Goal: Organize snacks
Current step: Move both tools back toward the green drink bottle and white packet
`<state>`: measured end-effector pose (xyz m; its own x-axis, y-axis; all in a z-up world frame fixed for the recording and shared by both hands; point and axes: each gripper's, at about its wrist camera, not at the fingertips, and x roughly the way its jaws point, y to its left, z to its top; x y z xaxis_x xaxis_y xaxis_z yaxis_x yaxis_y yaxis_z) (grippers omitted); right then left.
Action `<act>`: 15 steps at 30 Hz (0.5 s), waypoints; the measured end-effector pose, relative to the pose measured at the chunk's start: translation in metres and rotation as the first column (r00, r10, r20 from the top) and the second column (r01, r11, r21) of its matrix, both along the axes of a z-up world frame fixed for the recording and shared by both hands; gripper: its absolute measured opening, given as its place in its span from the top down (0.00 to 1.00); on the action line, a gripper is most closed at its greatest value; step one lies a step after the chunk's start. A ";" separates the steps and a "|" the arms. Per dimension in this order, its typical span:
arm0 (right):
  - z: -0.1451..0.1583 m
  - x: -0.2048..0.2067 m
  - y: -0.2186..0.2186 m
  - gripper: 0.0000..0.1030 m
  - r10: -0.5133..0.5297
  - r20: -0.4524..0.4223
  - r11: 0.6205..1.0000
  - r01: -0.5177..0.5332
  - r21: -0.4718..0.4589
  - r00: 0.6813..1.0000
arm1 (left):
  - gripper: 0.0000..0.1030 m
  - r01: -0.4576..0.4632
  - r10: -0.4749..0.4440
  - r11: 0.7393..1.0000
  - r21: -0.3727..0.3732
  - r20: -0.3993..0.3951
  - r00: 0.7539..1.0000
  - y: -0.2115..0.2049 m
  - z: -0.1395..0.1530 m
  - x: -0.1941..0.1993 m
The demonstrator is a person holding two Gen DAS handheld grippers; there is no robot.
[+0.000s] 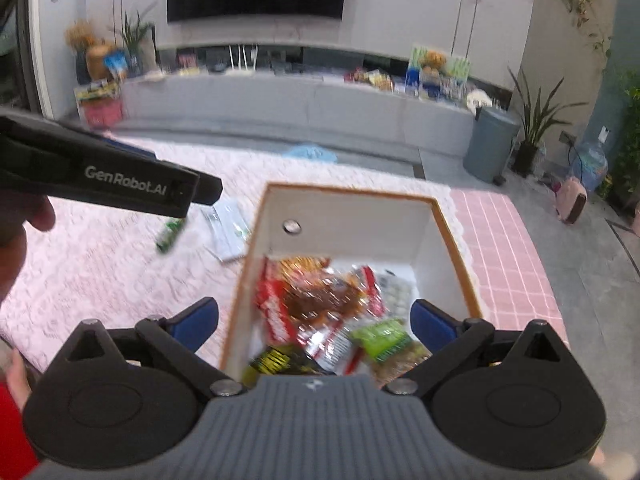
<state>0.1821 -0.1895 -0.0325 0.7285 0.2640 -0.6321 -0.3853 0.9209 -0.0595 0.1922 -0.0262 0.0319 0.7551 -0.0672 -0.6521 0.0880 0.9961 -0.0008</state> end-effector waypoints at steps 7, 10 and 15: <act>-0.012 -0.032 0.035 0.03 0.024 0.137 0.999 -0.028 0.030 0.990 | 0.19 -0.038 0.038 0.999 -0.006 -0.003 0.999 0.029 -0.005 -0.022; -0.018 -0.041 0.048 0.03 0.043 0.195 0.999 -0.047 0.018 0.980 | 0.16 -0.061 0.061 0.998 -0.004 -0.002 0.998 0.042 -0.012 -0.031; -0.030 -0.050 0.075 0.03 0.072 0.233 0.997 -0.077 0.012 0.970 | 0.16 -0.110 0.109 0.994 -0.013 -0.040 0.993 0.070 -0.028 -0.035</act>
